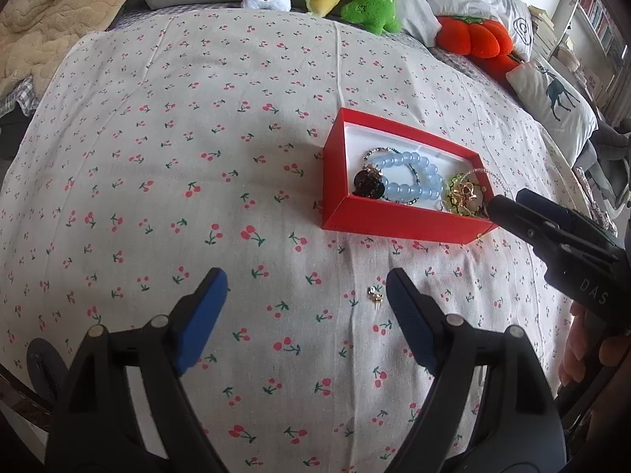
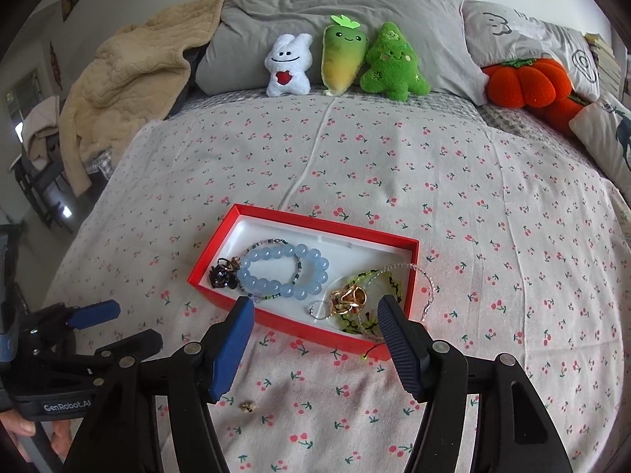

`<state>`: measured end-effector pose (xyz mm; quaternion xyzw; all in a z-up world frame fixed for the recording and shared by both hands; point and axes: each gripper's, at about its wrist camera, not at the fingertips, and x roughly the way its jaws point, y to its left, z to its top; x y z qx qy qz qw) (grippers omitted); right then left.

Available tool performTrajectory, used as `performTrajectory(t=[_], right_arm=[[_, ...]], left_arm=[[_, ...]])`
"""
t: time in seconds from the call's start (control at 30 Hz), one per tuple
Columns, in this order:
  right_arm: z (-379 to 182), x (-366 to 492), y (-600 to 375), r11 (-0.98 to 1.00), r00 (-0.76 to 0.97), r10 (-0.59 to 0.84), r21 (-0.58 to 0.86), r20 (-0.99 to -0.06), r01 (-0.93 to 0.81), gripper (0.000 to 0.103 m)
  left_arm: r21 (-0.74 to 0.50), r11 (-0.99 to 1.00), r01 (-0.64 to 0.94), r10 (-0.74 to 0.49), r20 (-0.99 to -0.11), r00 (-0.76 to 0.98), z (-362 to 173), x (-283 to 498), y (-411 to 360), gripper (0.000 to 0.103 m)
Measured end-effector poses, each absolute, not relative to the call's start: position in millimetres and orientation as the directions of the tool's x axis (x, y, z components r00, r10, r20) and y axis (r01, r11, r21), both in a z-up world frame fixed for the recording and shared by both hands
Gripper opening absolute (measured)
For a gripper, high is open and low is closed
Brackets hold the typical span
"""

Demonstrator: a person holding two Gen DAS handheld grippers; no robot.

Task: Organize jewelry
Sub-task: 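Move both open tools toward the two remaining gold charms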

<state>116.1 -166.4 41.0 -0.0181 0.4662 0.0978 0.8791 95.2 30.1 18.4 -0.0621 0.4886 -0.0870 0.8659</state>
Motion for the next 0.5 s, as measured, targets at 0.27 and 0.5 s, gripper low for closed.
performTrajectory(t=[0.27, 0.5], right_arm=[[34, 93, -167, 0.977, 0.521, 0.134, 0.024, -0.843, -0.211, 0.069], [19, 71, -161, 0.971, 0.480, 0.134, 0.017, -0.867, -0.240, 0.076]], left_arm=[[-0.183, 0.980, 0.073, -0.195, -0.839, 0.507, 13, 78, 33, 0.086], [-0.129, 0.986, 0.102, -0.162, -0.851, 0.500, 0, 62, 31, 0.087]])
